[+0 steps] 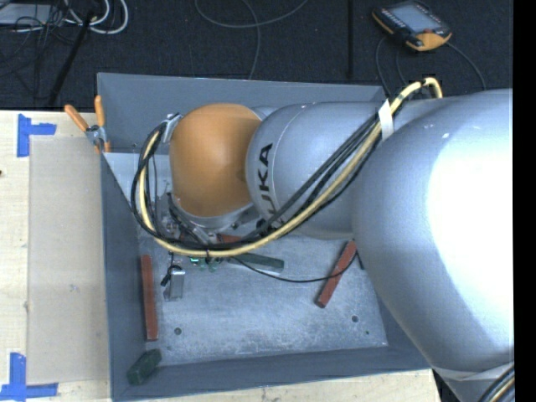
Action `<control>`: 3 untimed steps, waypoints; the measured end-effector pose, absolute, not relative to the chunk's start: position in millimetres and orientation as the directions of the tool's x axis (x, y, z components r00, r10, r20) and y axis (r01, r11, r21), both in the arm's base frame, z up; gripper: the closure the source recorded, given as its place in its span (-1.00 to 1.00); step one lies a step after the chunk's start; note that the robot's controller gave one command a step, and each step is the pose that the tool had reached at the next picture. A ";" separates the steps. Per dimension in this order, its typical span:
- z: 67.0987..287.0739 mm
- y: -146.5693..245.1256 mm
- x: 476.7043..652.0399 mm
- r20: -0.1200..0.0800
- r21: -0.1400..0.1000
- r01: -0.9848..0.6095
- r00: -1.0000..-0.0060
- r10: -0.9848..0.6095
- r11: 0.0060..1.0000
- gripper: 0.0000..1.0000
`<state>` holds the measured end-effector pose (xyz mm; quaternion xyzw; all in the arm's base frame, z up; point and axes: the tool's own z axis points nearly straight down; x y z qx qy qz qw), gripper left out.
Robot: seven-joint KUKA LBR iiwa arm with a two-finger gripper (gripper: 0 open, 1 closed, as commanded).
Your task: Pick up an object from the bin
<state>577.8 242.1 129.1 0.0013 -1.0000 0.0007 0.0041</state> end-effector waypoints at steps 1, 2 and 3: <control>133.5 241.3 580.2 0.001 0.000 0.001 -1.000 0.001 1.000 -1.00; 71.1 163.5 613.2 -0.002 0.000 -0.049 -0.999 -0.049 0.999 -1.00; 119.9 166.1 622.4 -0.003 0.000 -0.097 -0.995 -0.097 0.995 -1.00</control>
Offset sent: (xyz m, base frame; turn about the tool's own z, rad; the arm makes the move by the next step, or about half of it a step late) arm 0.0349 -0.0800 -0.0591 -0.0462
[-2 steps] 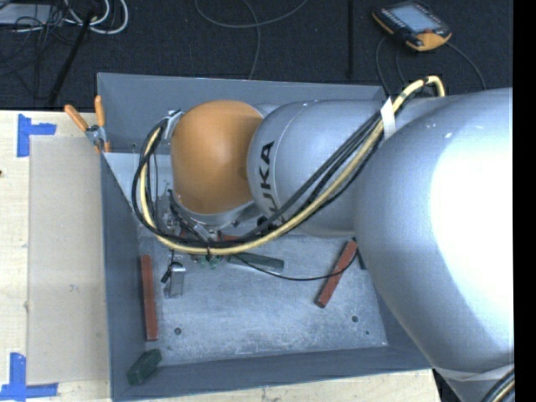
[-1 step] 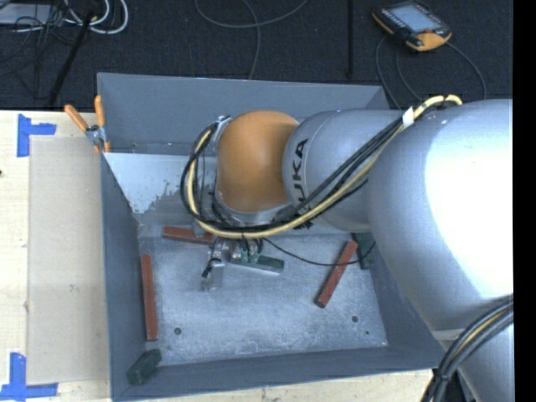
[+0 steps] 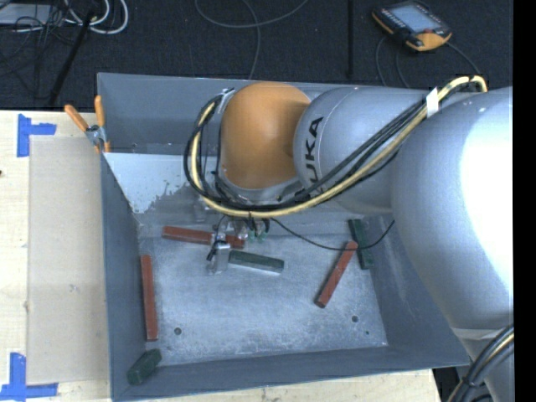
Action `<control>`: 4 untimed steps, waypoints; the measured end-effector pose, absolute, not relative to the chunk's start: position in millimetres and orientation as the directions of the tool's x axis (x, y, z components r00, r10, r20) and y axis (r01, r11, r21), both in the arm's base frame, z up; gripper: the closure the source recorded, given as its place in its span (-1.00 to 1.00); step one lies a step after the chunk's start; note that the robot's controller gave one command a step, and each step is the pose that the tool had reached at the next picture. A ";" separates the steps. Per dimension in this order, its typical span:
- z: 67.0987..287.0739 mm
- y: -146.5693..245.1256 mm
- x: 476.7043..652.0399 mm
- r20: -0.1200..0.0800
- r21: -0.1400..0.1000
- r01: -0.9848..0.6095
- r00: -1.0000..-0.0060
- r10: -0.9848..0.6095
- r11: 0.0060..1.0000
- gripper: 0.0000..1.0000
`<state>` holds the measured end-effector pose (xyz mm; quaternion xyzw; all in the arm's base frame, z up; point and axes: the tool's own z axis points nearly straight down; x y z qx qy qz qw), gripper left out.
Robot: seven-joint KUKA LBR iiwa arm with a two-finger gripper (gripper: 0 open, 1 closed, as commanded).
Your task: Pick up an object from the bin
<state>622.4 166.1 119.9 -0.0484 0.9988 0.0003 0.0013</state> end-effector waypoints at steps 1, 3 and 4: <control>98.8 93.9 608.1 0.002 -0.002 -0.207 -0.978 -0.207 0.978 -1.00; 70.2 73.8 577.9 0.001 0.000 0.011 -1.000 0.011 1.000 1.00; 70.2 73.8 578.0 0.001 0.000 0.011 -1.000 0.011 1.000 1.00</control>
Offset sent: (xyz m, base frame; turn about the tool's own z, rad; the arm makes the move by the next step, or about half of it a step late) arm -0.0024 -0.0414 -0.0499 0.2017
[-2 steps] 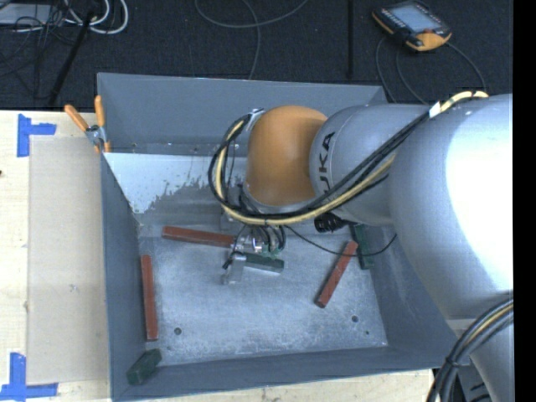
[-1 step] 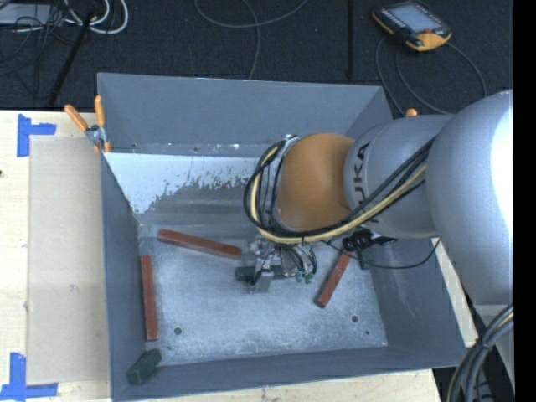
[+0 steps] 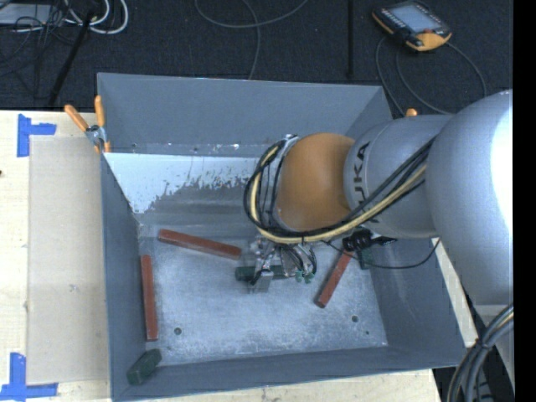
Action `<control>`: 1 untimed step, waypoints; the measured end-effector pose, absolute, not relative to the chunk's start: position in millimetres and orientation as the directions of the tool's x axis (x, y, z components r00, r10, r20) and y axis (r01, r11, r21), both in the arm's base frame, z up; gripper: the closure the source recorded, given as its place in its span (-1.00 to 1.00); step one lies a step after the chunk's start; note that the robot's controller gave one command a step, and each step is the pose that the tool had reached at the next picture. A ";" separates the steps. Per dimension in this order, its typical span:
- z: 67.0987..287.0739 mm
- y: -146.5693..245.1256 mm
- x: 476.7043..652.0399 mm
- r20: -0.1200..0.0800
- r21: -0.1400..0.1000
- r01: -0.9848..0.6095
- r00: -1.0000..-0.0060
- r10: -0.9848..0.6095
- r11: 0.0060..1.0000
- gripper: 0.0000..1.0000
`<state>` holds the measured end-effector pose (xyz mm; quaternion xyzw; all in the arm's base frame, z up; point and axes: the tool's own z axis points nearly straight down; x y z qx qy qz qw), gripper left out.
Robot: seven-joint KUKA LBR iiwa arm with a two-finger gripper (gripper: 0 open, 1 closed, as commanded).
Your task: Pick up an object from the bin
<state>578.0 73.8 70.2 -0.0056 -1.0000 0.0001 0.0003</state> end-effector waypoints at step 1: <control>74.8 73.7 576.6 0.004 -0.001 0.011 -1.000 0.011 1.000 1.00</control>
Offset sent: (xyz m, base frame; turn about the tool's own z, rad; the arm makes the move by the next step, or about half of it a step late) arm 0.0001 -0.0002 0.1239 0.0000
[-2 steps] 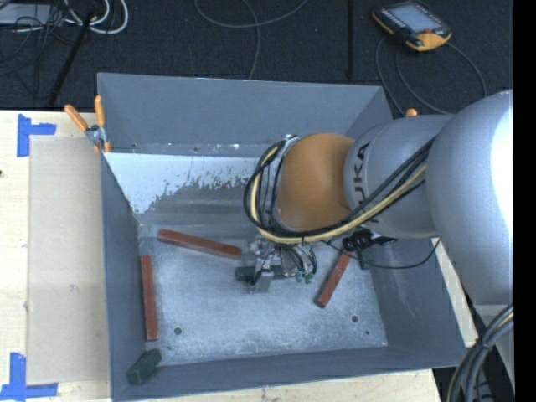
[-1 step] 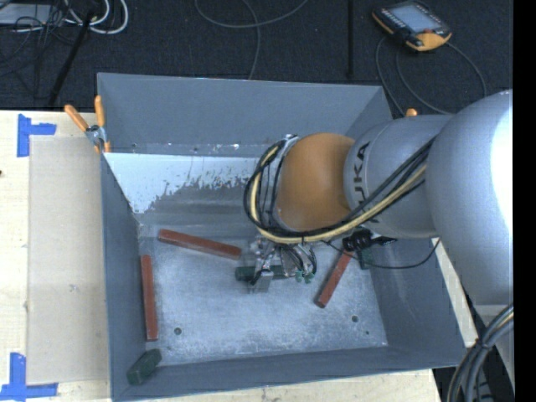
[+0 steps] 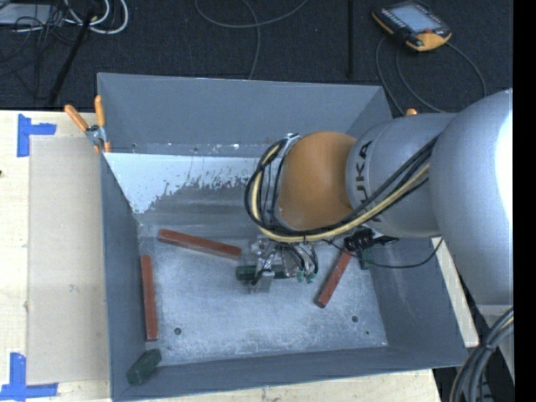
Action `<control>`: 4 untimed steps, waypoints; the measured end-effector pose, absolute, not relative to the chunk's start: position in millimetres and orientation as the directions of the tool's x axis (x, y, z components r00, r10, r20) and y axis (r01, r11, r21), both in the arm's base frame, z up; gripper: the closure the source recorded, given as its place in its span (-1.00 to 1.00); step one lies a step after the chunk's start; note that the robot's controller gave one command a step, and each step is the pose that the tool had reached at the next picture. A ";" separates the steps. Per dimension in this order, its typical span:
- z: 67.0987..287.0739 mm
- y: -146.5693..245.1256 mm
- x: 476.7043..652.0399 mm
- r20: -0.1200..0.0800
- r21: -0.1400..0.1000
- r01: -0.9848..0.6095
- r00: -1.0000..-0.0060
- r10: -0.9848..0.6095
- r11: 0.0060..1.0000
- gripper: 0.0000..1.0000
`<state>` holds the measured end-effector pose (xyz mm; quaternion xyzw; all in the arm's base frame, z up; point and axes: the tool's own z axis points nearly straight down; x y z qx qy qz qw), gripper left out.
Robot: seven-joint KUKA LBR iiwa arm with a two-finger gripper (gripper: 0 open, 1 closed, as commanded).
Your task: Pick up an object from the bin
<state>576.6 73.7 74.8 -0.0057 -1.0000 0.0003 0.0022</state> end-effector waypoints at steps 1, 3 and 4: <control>96.6 73.5 574.6 0.011 -0.002 0.012 -1.000 0.012 1.000 1.00; 142.0 74.1 577.2 0.003 0.000 0.012 -1.000 0.012 1.000 1.00; 160.8 74.2 578.0 -0.001 0.000 0.012 -1.000 0.012 1.000 1.00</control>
Offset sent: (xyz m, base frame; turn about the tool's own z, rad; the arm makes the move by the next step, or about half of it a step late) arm 0.0001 -0.0001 0.0271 0.0000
